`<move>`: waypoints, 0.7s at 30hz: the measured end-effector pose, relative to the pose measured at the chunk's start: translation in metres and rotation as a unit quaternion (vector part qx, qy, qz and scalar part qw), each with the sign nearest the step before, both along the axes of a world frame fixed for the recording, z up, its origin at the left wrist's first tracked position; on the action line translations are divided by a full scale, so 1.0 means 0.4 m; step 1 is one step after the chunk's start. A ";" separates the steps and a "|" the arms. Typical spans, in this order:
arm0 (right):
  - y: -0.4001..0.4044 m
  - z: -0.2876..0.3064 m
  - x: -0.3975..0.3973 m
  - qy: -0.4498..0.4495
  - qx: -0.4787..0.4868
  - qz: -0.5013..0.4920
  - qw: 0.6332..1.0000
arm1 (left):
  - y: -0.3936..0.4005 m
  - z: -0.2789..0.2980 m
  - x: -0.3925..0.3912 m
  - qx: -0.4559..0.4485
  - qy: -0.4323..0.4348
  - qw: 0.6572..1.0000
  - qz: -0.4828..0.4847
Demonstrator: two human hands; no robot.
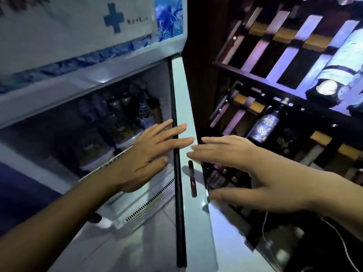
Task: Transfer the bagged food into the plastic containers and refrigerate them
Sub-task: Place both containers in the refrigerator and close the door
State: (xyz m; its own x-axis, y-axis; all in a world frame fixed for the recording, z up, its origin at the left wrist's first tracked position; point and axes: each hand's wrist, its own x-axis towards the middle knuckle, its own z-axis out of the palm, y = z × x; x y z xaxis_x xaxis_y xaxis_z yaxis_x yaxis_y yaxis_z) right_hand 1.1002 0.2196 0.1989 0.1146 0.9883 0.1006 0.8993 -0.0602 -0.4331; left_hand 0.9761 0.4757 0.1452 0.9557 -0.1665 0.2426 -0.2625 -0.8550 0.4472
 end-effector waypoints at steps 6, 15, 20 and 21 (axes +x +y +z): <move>0.226 -0.072 -0.016 -0.043 -0.021 -0.041 0.998 | 0.139 0.063 -0.174 -0.014 0.070 0.993 0.097; 0.524 -0.153 -0.113 -0.087 0.036 -0.070 0.993 | 0.203 0.090 -0.450 0.204 0.128 0.934 0.263; 0.688 -0.196 -0.160 -0.069 0.002 -0.092 0.993 | 0.256 -0.041 -0.482 0.291 0.082 0.849 0.432; 0.720 -0.204 -0.164 -0.066 -0.002 -0.098 0.993 | 0.280 -0.076 -0.474 0.295 0.074 0.838 0.454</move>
State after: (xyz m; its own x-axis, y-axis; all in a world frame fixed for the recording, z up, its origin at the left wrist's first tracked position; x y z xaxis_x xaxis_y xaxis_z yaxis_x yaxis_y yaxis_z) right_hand 1.0345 0.5077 0.1173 0.2903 0.9488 0.1247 0.9194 -0.2404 -0.3112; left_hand 0.7865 0.5877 0.1146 0.7659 0.5957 0.2418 0.6363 -0.7561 -0.1527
